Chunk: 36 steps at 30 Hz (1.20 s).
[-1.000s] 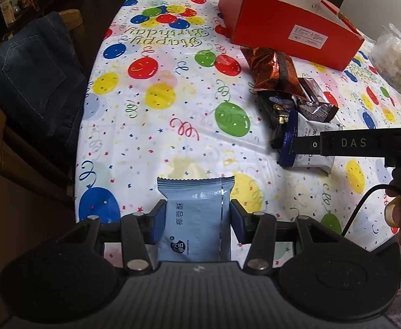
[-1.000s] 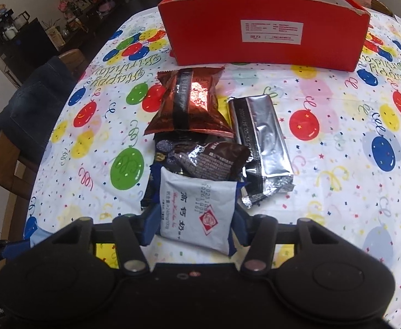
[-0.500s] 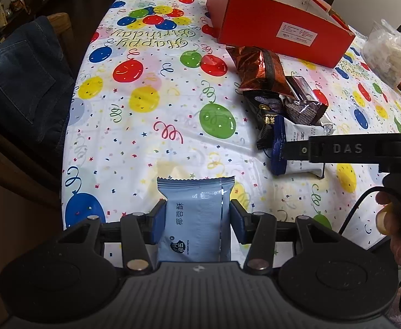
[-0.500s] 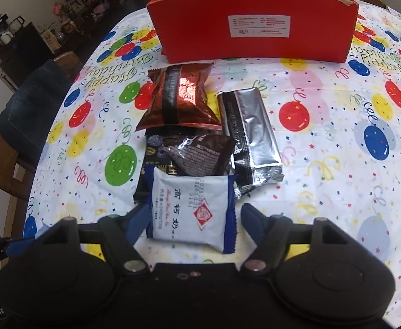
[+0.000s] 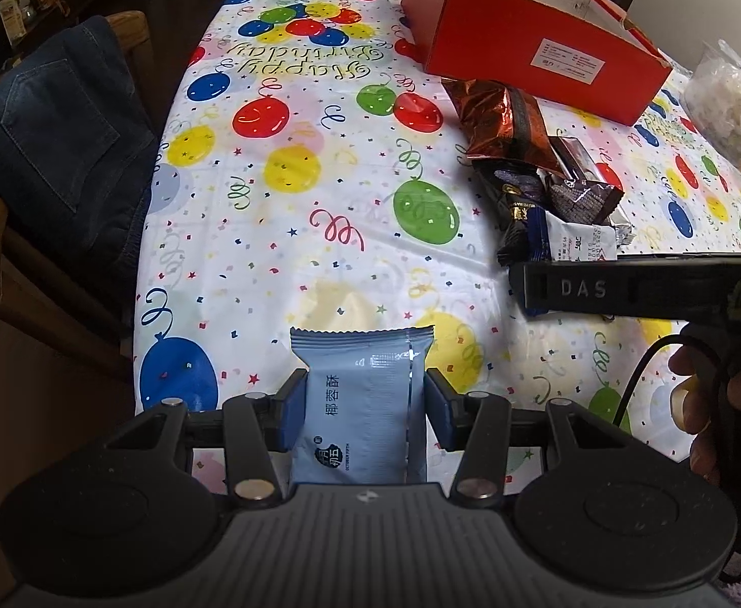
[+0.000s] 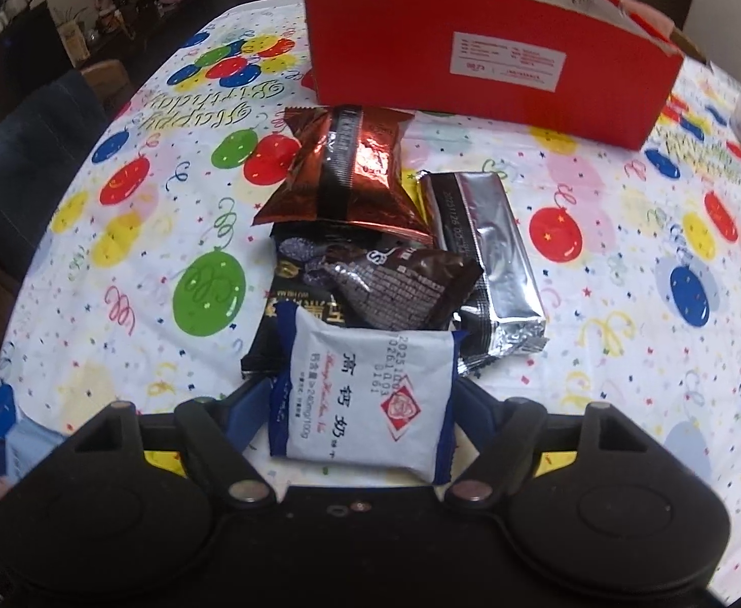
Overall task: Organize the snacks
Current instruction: 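Grasp the white milk packet with the right gripper while the left holds the blue packet, then carry the blue packet and white milk packet over the red box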
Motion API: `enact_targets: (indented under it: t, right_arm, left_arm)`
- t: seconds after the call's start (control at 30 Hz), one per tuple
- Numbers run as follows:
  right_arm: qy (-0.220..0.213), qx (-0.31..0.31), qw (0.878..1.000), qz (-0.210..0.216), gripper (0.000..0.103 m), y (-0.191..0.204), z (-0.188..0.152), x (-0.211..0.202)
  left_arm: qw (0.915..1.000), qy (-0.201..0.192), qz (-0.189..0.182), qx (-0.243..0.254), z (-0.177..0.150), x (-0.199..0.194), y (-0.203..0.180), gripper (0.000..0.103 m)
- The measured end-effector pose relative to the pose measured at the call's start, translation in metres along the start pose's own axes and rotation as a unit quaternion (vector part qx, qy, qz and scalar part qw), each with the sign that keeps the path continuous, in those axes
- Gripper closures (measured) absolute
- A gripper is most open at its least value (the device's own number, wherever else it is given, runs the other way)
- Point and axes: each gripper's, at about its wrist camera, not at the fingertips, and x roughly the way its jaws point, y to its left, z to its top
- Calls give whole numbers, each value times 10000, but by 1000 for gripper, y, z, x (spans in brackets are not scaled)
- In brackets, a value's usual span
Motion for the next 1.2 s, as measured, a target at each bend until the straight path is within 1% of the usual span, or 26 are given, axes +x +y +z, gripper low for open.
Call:
enact_targets:
  t: [0.03,0.1,0.2,0.47,0.63,0.73,0.9,1.07,1.2]
  right_arm:
    - [-20,-42,10000,-20,31,1,-1,0]
    - [-72,-74,9999,-11,38,1,-2,-1]
    - [-106,-58,9999,38,42,-3,-3,-4]
    - [-51,127,9997,223,44,-19,-9,-14]
    - [-210,324,9989,280,44,-41,-8,-32]
    - [-352,420,9980,303,44,-57,-2,-43]
    - [-549,675,9957,305,44,-89,17,-58]
    - [-756,904,9923,368,43,-126,50,-69]
    - [-1007,926,9898,404,43,-151,83,-78]
  left_arm:
    - [10000,6,2,-1,0,0,0,55]
    - [10000,18,7,-2,0,1,0,55]
    - [10000,26,2,-9,1,2,-1,55]
    - [9999,82,-66,13,10,3,-8,55]
    - [9999,71,-127,-5,24,-3,-18,55]
    - [9999,-1,-170,9,38,-9,-26,55]
    - [9994,-238,-231,102,69,-21,-42,55]
    - [9981,-500,-319,162,110,-30,-60,55]
    - [9967,-698,-375,173,147,-35,-76,55]
